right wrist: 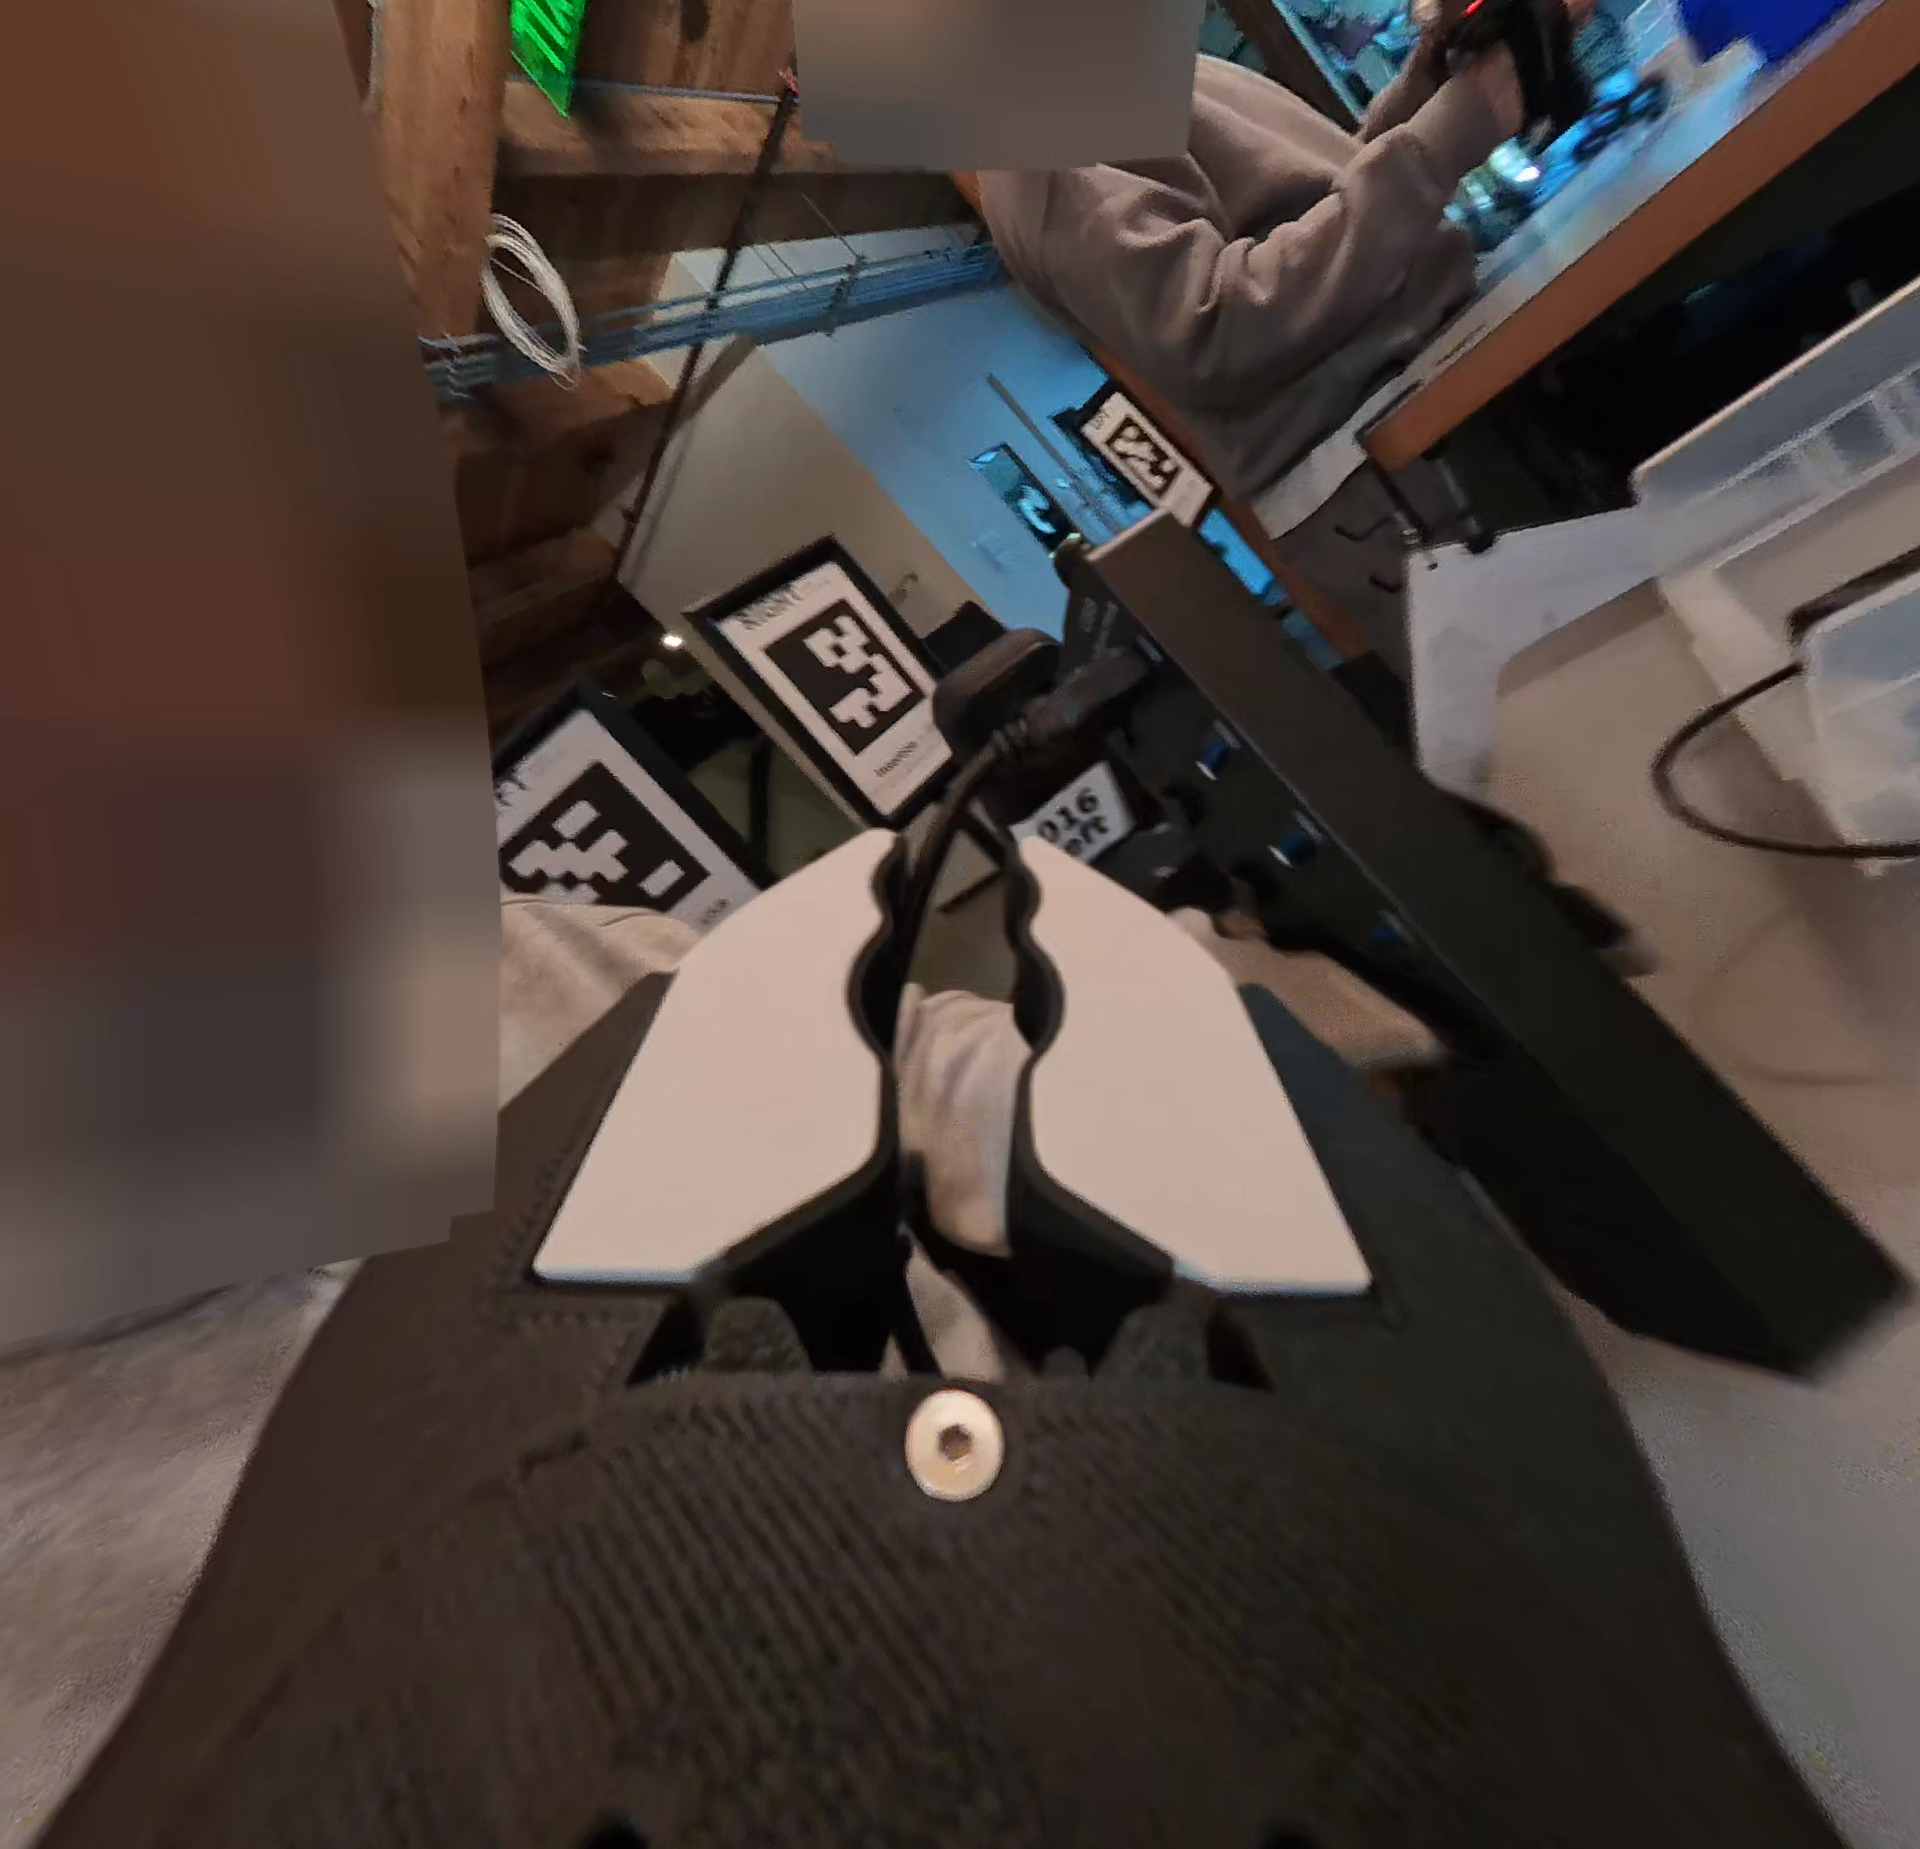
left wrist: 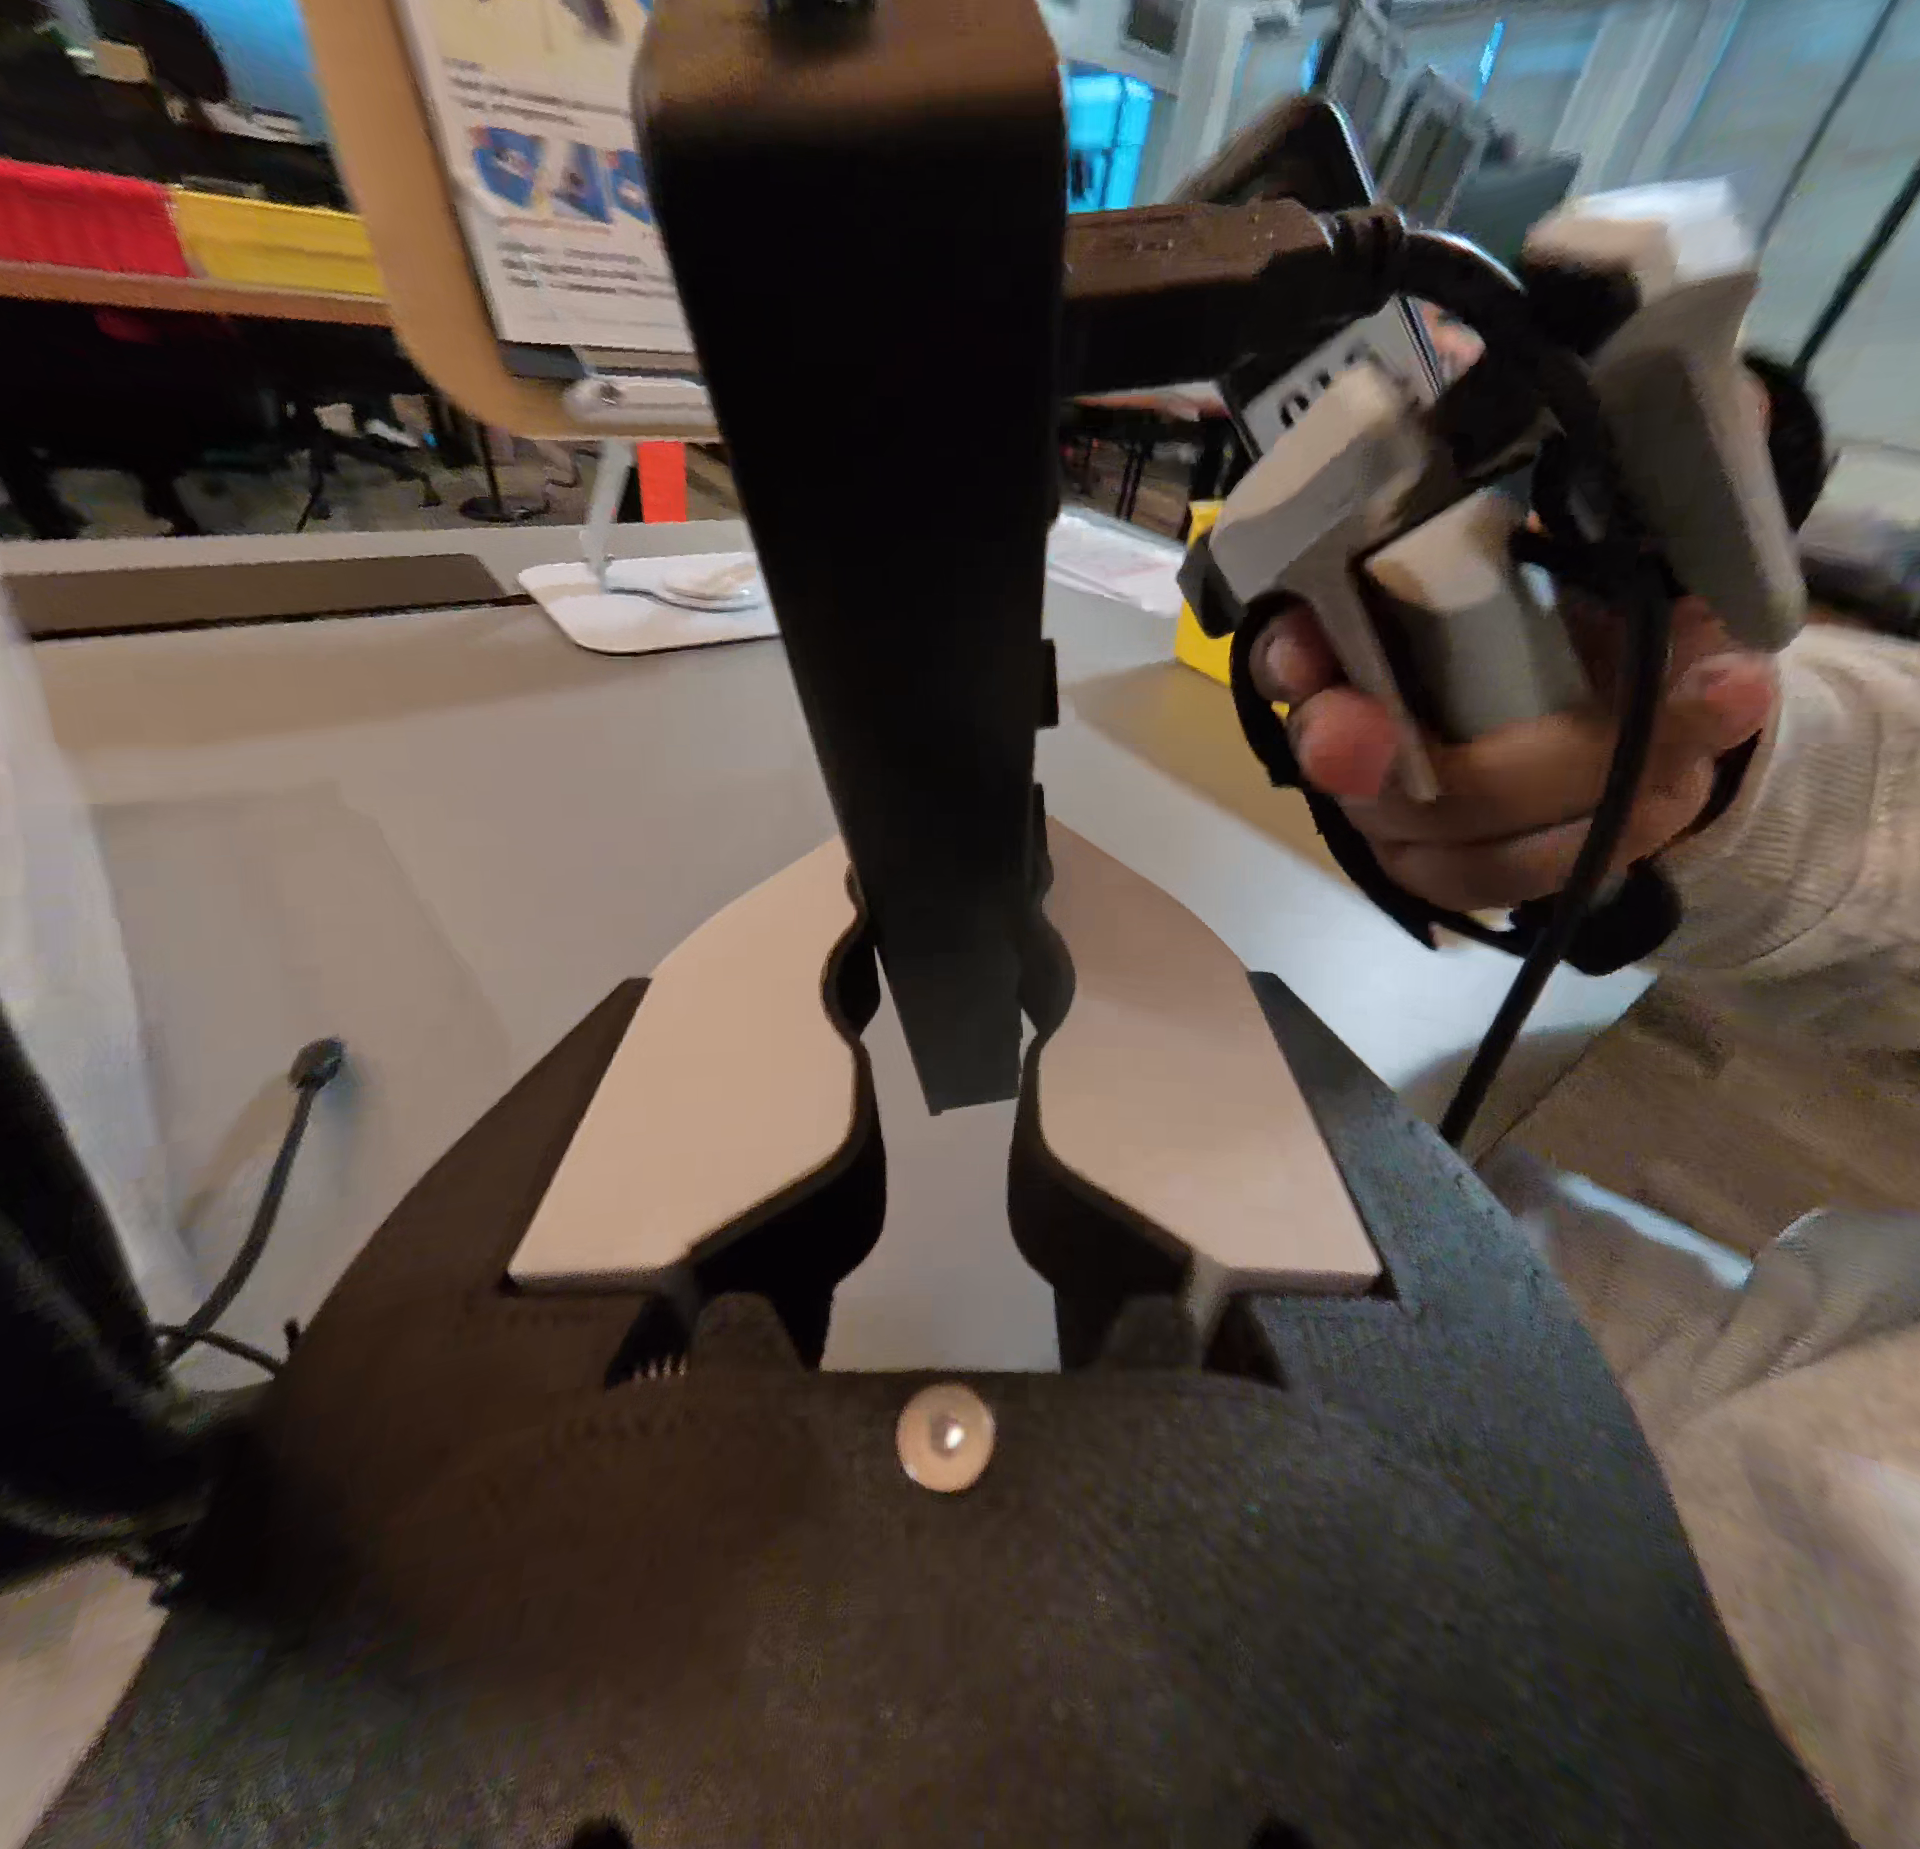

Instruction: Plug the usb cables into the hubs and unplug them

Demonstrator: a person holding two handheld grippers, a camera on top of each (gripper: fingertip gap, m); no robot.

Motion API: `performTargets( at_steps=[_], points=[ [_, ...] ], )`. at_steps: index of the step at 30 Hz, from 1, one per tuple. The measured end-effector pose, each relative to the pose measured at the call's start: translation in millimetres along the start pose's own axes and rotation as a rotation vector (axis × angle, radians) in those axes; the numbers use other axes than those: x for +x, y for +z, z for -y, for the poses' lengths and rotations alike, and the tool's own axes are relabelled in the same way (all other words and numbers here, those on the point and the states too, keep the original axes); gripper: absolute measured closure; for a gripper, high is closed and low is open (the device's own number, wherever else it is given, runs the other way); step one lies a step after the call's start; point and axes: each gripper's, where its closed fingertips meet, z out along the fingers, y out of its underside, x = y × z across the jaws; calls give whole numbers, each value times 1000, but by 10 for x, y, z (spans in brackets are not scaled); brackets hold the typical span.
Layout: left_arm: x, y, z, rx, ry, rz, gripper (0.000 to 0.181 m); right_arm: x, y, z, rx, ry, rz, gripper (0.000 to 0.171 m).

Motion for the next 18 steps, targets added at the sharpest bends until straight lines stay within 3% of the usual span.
performTargets(
  at_steps=[1, 4, 7, 9, 13, 18],
  points=[
    [-87, -91, 54, 28, -51, 20, 157, 54, 1, 40, -4, -27, -32, 146],
    [-428, -453, 243, 153, -213, 97, 157, 471, -82, 101, -67, -157, -240, 150],
    [-816, -889, 339, 269, -337, 199, 155, 1188, -275, 49, -240, -475, -620, 150],
    [-1041, -1158, 349, 328, -387, 277, 155, 1482, -246, -36, -388, -715, -767, 151],
    [-1373, -1507, 319, 384, -422, 439, 156, 1805, 188, -269, -575, -999, -858, 151],
    [-1458, -1597, 343, 397, -422, 472, 156, 2286, 529, -302, -650, -1209, -946, 138]
  ],
)
